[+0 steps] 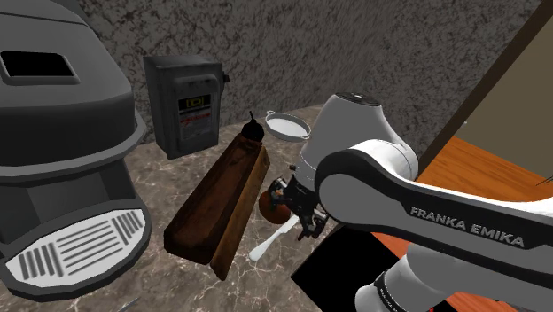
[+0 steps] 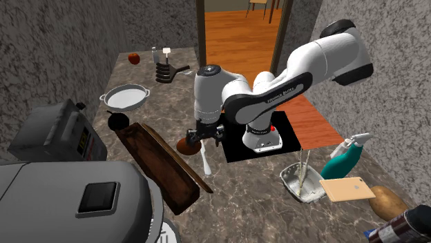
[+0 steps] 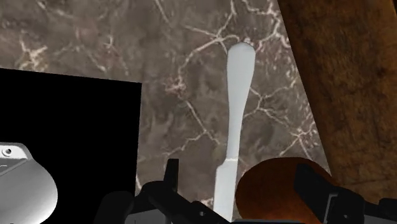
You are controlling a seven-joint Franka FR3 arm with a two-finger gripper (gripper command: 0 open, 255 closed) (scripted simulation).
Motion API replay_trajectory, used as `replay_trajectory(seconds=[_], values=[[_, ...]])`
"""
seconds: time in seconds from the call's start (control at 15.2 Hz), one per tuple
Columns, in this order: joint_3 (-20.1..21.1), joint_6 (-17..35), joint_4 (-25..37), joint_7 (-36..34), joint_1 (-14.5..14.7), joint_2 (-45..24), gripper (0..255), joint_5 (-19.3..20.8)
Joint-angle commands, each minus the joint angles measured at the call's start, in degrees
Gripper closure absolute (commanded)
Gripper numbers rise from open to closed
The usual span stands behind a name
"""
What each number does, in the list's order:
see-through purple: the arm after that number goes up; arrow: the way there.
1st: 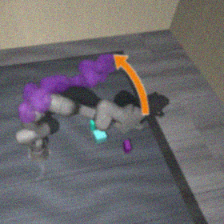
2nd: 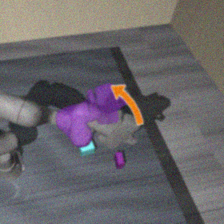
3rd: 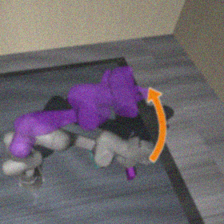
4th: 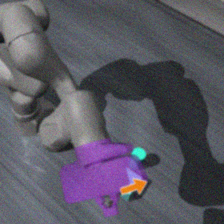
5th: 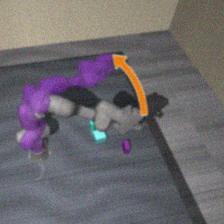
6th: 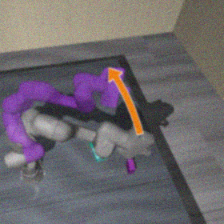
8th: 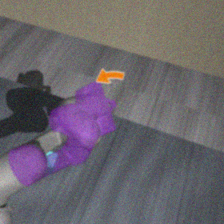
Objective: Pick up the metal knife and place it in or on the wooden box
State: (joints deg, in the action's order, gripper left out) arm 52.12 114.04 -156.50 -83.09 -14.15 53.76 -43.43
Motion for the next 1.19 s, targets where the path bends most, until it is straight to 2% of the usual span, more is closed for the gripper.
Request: replay_trajectory(seconds=[0.0, 0.4, 0.92, 0.99, 1.12], values=[[2.8, 2.2, 0.3, -2.2, -1.4, -1.5, 0, -1.5], [7.7, 8.8, -1.7, -1.5, -2.5, -5.6, 0, -4.5], [7.6, 8.9, -1.8, -1.6, -2.4, -5.7, 0, -4.4], [7.6, 8.9, -1.8, -1.6, -2.4, -5.7, 255, -4.4], [7.6, 8.9, -1.8, -1.6, -2.4, -5.7, 255, -4.4]])
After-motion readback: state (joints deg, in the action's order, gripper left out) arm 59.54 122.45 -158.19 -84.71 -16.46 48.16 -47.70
